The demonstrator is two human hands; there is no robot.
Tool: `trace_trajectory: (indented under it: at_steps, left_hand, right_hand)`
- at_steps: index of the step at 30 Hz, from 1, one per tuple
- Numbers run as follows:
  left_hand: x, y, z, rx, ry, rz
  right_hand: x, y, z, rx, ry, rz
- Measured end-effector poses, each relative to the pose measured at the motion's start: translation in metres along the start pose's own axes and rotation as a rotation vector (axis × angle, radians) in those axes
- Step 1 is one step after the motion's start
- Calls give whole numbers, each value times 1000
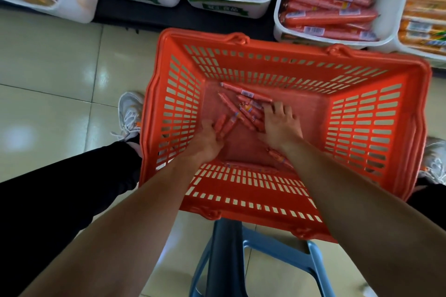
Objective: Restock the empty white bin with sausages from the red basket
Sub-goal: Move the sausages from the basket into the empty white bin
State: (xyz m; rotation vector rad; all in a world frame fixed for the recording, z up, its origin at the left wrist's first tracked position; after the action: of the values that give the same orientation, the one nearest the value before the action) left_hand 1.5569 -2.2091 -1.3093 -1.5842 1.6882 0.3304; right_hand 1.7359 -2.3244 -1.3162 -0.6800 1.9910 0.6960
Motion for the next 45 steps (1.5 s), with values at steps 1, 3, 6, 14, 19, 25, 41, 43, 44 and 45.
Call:
trace_trajectory:
  at_steps: [1, 3, 6, 14, 19, 25, 41, 43, 44, 45]
  left_hand:
    - [-4, -1, 2, -2, -32, -15]
    - [-14, -8, 8, 42, -123, 3]
    - [-19, -34, 19, 191, -204, 80]
    - [1, -86, 45, 565, -241, 351]
    - [2, -81, 40, 627, -292, 618]
    - [-12, -90, 38, 633, -348, 478]
    - [7, -60, 52, 262, -162, 266]
    - [5, -52, 51, 174, -132, 184]
    - [2, -49, 49, 137, -119, 142]
    - [0, -48, 47, 111, -102, 104]
  right_hand:
    - [3, -1, 0, -7, -4, -30]
    - [8, -4, 1, -20, -16, -63]
    - [15, -12, -1, 1, 23, -49]
    - [3, -69, -21, 201, 30, 4]
    - [-14, -93, -21, 304, 7, 147]
    - [11, -82, -41, 227, 218, 283]
    - [36, -72, -56, 161, 140, 45]
    - [27, -80, -51, 235, 104, 72]
    - [22, -84, -48, 275, 92, 112]
    - [16, -88, -46, 316, 85, 168]
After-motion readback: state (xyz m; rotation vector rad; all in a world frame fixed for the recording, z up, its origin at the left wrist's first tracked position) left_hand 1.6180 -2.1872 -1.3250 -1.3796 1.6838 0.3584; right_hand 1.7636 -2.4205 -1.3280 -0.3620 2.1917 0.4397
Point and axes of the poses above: each hand's wrist, its own z-axis towards the middle knuckle, its own x-axis out of the palm, y = z × x, the point moved 10 cm from there along z, towards the middle knuckle, and after that the axes turned 13 degrees about -y, right-handed, at the moved point
